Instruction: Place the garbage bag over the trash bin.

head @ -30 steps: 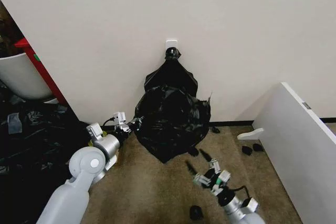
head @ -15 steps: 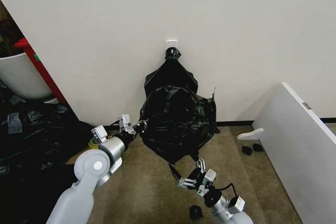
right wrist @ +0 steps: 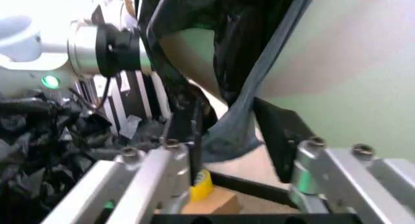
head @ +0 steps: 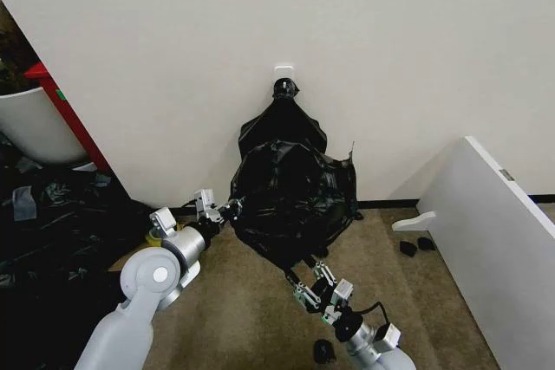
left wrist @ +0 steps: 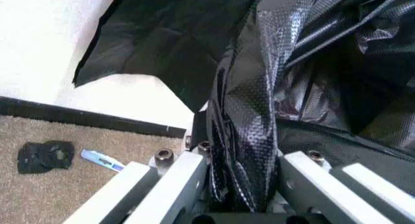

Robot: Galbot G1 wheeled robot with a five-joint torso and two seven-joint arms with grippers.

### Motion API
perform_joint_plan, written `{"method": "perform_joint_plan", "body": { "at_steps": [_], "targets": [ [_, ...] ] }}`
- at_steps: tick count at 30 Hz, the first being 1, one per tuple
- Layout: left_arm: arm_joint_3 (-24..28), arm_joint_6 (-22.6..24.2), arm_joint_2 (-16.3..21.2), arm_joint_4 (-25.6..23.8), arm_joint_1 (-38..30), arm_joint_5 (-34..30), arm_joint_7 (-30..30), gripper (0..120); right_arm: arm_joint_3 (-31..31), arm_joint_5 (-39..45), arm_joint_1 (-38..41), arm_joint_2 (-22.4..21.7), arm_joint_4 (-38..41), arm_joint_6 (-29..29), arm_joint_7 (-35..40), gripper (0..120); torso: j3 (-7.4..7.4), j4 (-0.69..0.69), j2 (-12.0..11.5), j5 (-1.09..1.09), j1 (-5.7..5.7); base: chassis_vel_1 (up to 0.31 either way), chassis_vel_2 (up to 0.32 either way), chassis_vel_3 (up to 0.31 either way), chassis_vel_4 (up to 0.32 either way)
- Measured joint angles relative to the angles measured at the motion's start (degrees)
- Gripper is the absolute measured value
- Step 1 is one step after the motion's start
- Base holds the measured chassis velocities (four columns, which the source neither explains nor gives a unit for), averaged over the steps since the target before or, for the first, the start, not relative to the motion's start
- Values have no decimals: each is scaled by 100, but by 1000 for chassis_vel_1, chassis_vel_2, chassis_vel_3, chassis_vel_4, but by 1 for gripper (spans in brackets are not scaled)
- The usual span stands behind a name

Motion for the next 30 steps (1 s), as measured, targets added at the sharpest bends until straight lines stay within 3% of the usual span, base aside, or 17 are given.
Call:
{"method": "perform_joint_plan", "body": {
  "at_steps": [8,15,17,19,21,24,30],
  "targets": [
    [-7,0,-9,-39,-9,0,6,1,113,-271,64,-13,-235,-40,19,0,0,0,0,0,0,0,0,0,0],
    [-7,35,-52,-208,68,1,6,1,275,-1152,242,-5,-772,-72,784,0,0,0,0,0,0,0,0,0,0],
    [-8,111,-79,-362,171,0,3,1,328,-1799,340,39,-1057,-43,1487,0,0,0,0,0,0,0,0,0,0],
    [-7,118,-82,-378,182,1,2,1,330,-1894,349,47,-1084,-42,1627,0,0,0,0,0,0,0,0,0,0],
    [-10,142,-100,-494,262,48,-2,1,333,-2521,393,106,-1239,-16,2608,0,0,-1,0,2,0,0,0,0,0],
    [-18,124,-100,-510,282,144,1,1,353,-2602,419,108,-1342,233,2705,0,0,0,0,-2,0,0,0,0,0],
    [-48,-168,-50,-505,335,603,57,1,568,-1902,371,-73,-1495,823,1852,20,0,0,0,1,0,0,0,0,0]
  ]
}}
